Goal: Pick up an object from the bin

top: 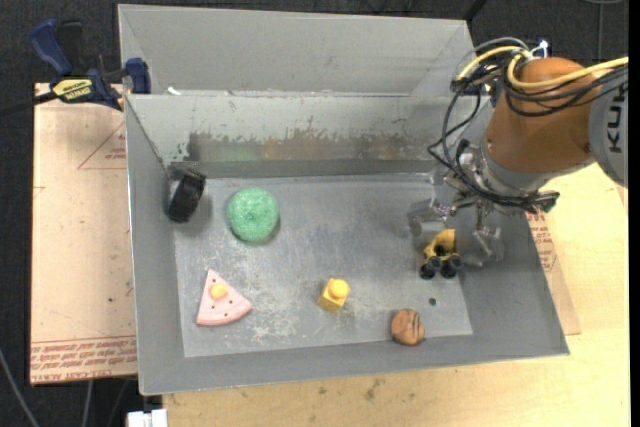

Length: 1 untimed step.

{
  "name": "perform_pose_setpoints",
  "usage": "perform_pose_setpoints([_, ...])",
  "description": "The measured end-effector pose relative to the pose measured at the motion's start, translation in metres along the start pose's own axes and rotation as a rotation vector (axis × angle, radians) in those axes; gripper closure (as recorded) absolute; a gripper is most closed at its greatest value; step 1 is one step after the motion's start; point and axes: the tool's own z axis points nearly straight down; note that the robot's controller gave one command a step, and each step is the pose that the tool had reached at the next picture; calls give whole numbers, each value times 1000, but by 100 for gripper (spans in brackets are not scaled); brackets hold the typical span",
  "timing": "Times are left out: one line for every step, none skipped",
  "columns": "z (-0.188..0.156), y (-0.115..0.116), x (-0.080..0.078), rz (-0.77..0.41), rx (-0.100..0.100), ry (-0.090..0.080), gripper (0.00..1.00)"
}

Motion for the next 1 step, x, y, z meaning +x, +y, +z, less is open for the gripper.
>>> perform_pose_setpoints([22, -1, -5, -91, -1, -5, 100])
